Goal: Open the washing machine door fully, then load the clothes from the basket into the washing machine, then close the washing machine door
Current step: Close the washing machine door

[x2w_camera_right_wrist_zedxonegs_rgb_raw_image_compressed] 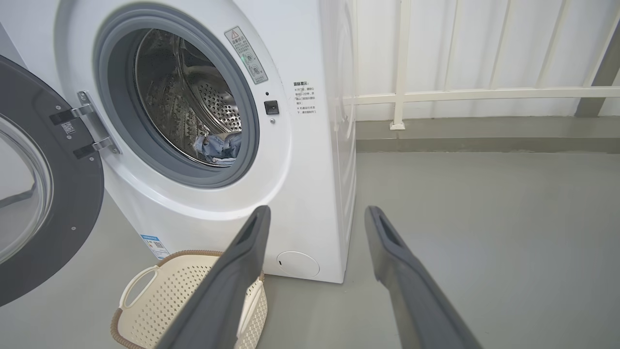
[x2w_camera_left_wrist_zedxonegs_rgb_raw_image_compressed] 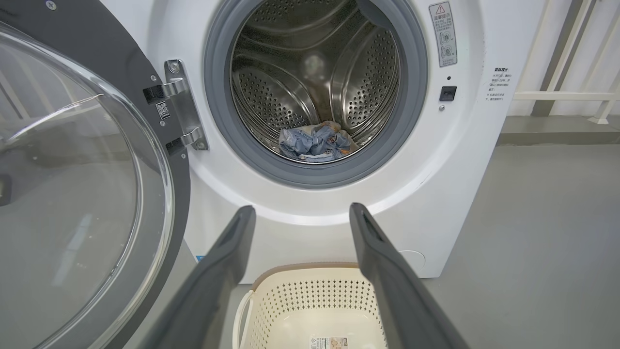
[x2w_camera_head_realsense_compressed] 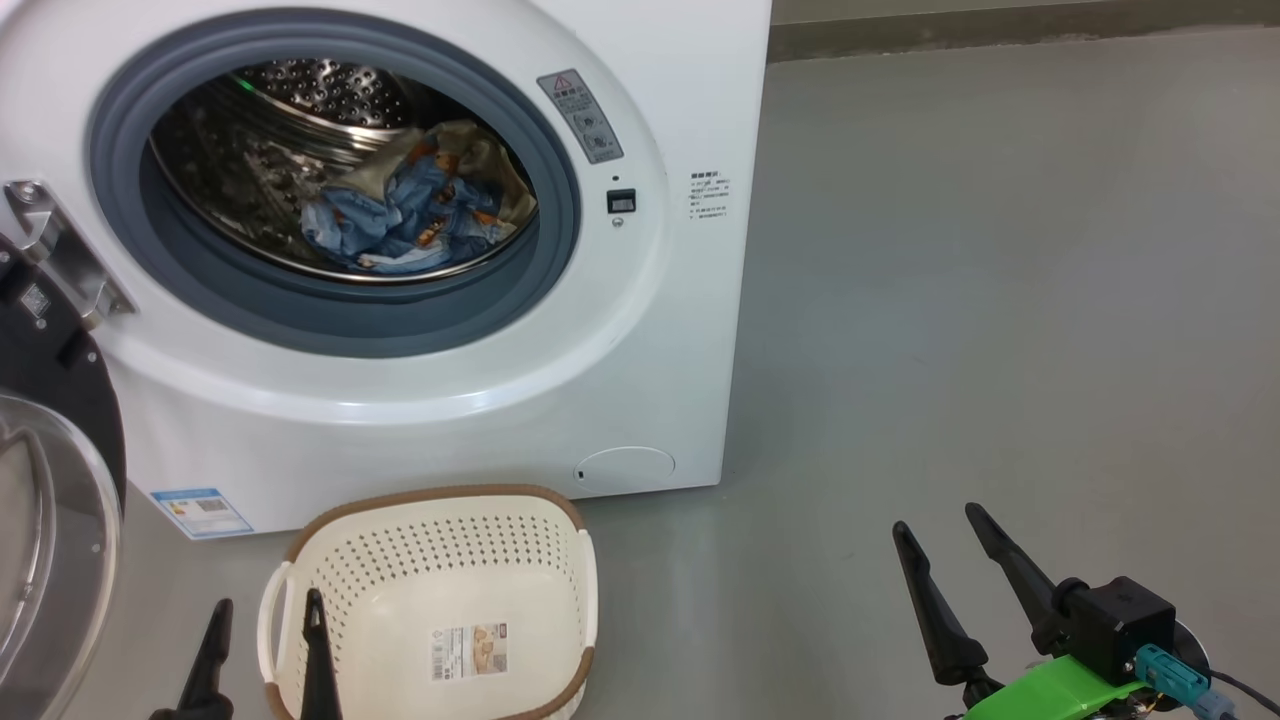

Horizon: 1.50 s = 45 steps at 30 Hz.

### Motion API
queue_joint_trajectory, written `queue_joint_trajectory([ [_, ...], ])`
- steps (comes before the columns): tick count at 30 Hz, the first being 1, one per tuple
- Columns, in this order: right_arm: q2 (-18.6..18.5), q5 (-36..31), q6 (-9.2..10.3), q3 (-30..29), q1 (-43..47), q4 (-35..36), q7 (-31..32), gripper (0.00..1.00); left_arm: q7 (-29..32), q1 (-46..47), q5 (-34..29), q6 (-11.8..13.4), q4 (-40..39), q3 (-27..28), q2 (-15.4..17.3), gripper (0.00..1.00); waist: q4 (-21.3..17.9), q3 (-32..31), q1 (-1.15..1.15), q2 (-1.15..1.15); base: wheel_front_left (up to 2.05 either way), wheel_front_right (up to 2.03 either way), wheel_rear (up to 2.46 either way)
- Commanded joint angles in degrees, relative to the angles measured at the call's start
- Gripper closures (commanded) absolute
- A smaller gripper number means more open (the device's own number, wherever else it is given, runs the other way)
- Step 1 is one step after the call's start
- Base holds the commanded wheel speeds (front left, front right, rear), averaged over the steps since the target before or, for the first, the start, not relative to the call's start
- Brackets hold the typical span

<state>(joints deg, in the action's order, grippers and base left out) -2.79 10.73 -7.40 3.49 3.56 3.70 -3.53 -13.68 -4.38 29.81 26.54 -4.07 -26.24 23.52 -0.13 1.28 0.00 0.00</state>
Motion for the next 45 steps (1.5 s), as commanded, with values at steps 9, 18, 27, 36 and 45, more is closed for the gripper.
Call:
queue_joint_trajectory([
  [9, -0.09, 0.23, -0.09, 1.32, -0.35, 1.35, -0.02, 0.0, -0.42, 1.77, -0.68, -0.24, -1.33, 1.81, 1.71, 0.0, -0.02, -0.3, 0.0, 0.0, -1.32, 1.32, 0.0],
  [18, -0.09, 0.24, -0.09, 1.33, -0.29, 1.25, -0.02, 0.0, -0.74, 1.82, -0.72, -0.85, -1.57, 2.09, 1.69, 0.0, 0.14, -0.42, 0.0, 0.0, -0.64, 0.64, 0.0],
  [27, -0.09, 0.21, -0.09, 1.41, -0.04, 1.31, -0.03, 0.0, -0.93, 1.65, -0.79, -1.18, -1.44, 2.22, 1.55, 0.0, 0.39, -0.56, 0.0, 0.0, 0.0, 0.0, 0.0],
  [36, -0.09, 0.14, -0.09, 1.1, 0.17, 1.54, 0.08, 0.0, -1.03, 1.77, -0.87, -1.84, -1.48, 1.9, 1.43, 0.0, 0.89, -0.5, 0.0, 0.0, 0.0, 0.0, 0.0],
  [45, -0.09, 0.14, -0.09, 0.71, 0.37, 1.5, 0.06, 0.0, -1.06, 1.71, -0.92, -1.85, -1.37, 1.76, 1.55, 0.0, 2.11, -0.66, 0.0, 0.0, 0.0, 0.0, 0.0],
])
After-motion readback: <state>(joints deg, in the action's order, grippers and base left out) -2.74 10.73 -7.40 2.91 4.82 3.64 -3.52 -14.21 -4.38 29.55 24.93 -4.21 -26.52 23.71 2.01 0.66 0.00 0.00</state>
